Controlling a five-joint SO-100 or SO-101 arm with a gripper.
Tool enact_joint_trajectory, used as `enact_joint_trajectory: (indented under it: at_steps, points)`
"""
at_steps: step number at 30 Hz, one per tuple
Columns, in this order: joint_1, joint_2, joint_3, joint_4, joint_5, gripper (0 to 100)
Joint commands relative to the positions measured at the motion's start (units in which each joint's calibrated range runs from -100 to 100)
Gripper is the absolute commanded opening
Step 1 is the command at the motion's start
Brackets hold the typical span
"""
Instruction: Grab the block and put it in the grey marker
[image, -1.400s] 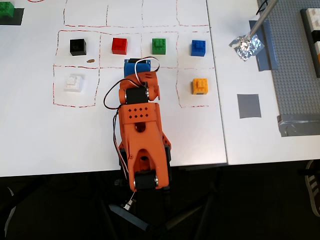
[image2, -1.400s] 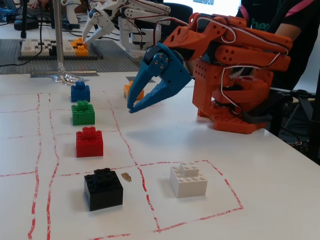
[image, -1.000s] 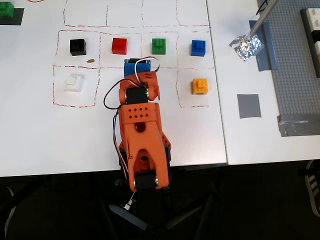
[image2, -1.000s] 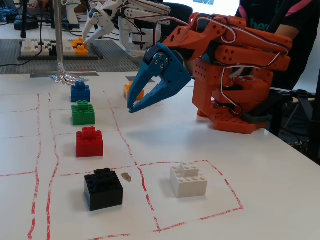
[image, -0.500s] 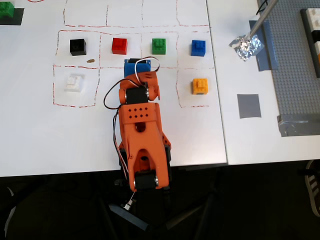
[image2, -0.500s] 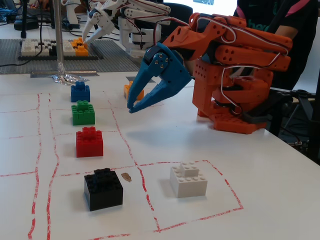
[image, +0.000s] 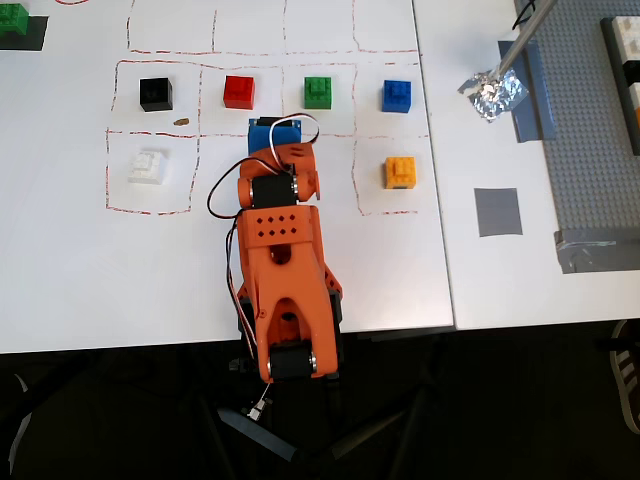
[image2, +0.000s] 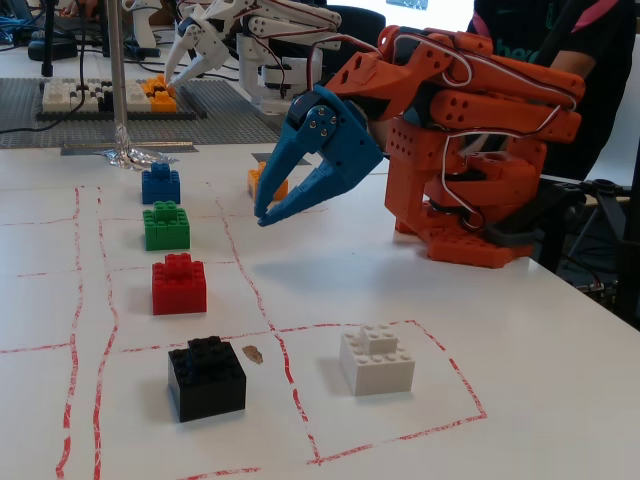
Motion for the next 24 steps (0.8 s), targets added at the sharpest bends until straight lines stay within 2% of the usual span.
enact_joint_trajectory:
  at_steps: [1, 8, 13, 20, 24]
  points:
    - [0.99, -0.94, 0.81, -1.78, 0.73, 0]
    - [0.81, -0.94, 0.81, -1.78, 0.59, 0]
    - [1.25, 0.43, -2.0, -2.85, 2.39, 0]
    - [-4.13, 21.63, -24.3, -2.68, 4.84, 0]
    - [-9.69, 35.07, -39.72, 1.15, 6.98, 0]
